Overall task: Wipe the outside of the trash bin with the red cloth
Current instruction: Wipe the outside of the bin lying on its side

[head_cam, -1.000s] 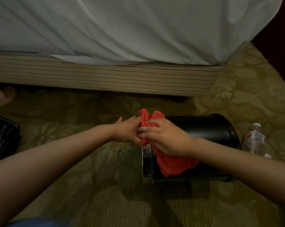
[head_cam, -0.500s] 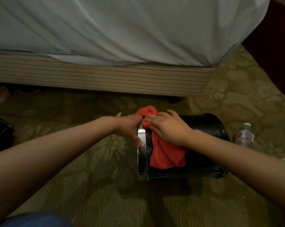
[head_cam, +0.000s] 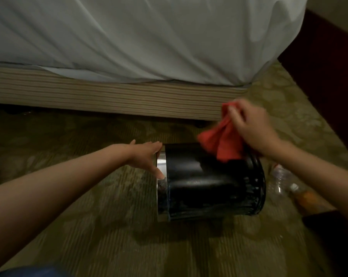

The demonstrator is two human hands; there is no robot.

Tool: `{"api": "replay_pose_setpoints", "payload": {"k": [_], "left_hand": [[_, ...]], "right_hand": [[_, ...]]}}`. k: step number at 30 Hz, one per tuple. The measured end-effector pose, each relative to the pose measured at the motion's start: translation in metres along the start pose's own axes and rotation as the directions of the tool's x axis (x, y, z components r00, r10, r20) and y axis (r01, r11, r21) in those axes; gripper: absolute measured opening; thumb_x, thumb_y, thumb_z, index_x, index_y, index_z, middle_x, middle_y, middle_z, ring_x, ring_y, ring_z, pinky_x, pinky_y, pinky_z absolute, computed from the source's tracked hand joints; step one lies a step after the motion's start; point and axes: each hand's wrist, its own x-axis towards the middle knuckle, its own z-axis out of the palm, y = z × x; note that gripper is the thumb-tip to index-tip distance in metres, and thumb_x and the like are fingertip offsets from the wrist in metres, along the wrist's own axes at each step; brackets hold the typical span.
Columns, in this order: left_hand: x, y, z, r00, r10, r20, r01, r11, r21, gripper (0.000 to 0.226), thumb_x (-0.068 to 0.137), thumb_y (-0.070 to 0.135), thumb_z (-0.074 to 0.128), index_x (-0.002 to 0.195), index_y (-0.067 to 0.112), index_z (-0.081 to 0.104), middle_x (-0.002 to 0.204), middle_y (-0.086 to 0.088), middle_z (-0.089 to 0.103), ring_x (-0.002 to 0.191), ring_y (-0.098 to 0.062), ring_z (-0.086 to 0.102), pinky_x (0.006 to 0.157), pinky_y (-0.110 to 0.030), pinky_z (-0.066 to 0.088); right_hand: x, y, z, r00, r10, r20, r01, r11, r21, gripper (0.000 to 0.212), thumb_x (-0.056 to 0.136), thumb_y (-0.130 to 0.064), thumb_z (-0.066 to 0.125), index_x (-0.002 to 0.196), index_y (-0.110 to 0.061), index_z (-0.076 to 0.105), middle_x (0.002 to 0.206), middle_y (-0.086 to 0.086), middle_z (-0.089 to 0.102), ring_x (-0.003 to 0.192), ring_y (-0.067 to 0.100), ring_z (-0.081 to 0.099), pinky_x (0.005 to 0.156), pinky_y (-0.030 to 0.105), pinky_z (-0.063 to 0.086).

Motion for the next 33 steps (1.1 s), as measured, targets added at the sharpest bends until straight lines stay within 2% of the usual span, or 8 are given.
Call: {"api": "replay_pose_setpoints", "payload": {"k": [3,6,9,12,16,20,27,33], "left_hand": [[0.000,0.004,-0.004,1.000,-0.021,0.006,0.021,1.000,0.020,0.108,0.072,0.061,0.064,0.149,0.022,0.000,0.158,0.001,0.003,0.145,-0.018,-0.001,0.115,-0.052,-0.007],[0.001,0.002,-0.003,1.000,-0.028,0.009,0.028,1.000,0.014,0.109,0.071,0.062,0.064,0.149,0.023,-0.002,0.158,0.002,0.002,0.145,-0.019,0.000,0.115,-0.052,-0.007],[0.001,0.000,-0.003,1.000,-0.028,0.006,0.028,0.999,-0.019,0.109,0.070,0.063,0.064,0.149,0.025,-0.002,0.158,0.002,0.001,0.145,-0.020,0.001,0.115,-0.052,-0.006],[0.002,-0.001,-0.001,1.000,-0.023,0.005,0.023,0.999,-0.037,0.110,0.070,0.062,0.065,0.149,0.026,-0.003,0.158,0.003,0.002,0.145,-0.019,0.000,0.115,-0.052,-0.006],[0.002,-0.002,0.002,1.000,-0.018,0.000,0.018,0.999,-0.050,0.110,0.070,0.061,0.065,0.149,0.025,-0.004,0.158,0.002,0.002,0.145,-0.019,0.001,0.115,-0.052,-0.006],[0.001,-0.002,0.000,1.000,-0.009,0.003,0.009,0.999,-0.052,0.109,0.071,0.060,0.065,0.149,0.025,-0.004,0.158,0.004,0.000,0.145,-0.018,0.000,0.115,-0.052,-0.006],[0.003,0.005,-0.005,1.000,-0.024,0.016,0.024,1.000,-0.011,0.108,0.071,0.058,0.067,0.150,0.024,0.001,0.158,0.004,0.004,0.145,-0.020,0.006,0.115,-0.052,0.000],[0.003,0.003,-0.007,0.999,-0.028,0.037,0.030,0.998,-0.054,0.109,0.071,0.058,0.067,0.150,0.023,-0.001,0.158,0.005,0.000,0.145,-0.018,0.005,0.115,-0.049,-0.001]], "right_hand": [[0.030,-0.002,-0.040,0.969,0.101,-0.225,-0.082,0.992,0.093,0.028,0.091,-0.041,0.052,0.102,-0.016,0.047,0.081,0.001,0.058,0.068,0.013,0.054,0.057,0.019,0.041],[0.035,-0.016,-0.053,0.968,0.099,-0.229,-0.098,0.995,0.015,0.030,0.089,-0.047,0.052,0.104,-0.023,0.044,0.081,-0.013,0.051,0.063,0.000,0.048,0.053,0.007,0.035],[0.000,-0.032,-0.015,0.990,0.103,0.093,-0.093,0.990,-0.101,0.032,0.089,-0.049,0.051,0.104,-0.021,0.045,0.087,-0.007,0.057,0.075,0.010,0.057,0.060,0.029,0.045],[-0.049,-0.047,0.028,0.832,0.049,0.553,0.117,0.958,-0.261,0.052,0.086,-0.064,0.039,0.111,-0.020,0.051,0.106,0.003,0.060,0.096,0.024,0.058,0.075,0.036,0.048],[-0.050,-0.035,0.025,0.743,-0.156,0.651,0.496,0.781,-0.379,0.067,0.085,-0.067,0.020,0.132,-0.028,0.047,0.135,0.004,0.048,0.115,0.025,0.046,0.092,0.040,0.041],[-0.050,0.000,0.014,0.607,-0.250,0.754,0.599,0.768,-0.226,0.067,0.088,-0.069,0.020,0.147,-0.035,0.021,0.152,-0.002,0.029,0.135,0.025,0.029,0.109,0.046,0.023],[-0.050,-0.039,0.076,0.674,-0.313,0.669,0.509,0.853,-0.113,0.055,0.093,-0.054,0.024,0.140,-0.031,0.036,0.144,0.001,0.038,0.132,0.026,0.032,0.106,0.046,0.028],[-0.036,-0.054,0.097,0.743,-0.288,0.604,0.411,0.909,-0.072,0.045,0.093,-0.048,0.040,0.134,-0.029,0.046,0.134,-0.001,0.043,0.125,0.020,0.036,0.100,0.041,0.033]]}}
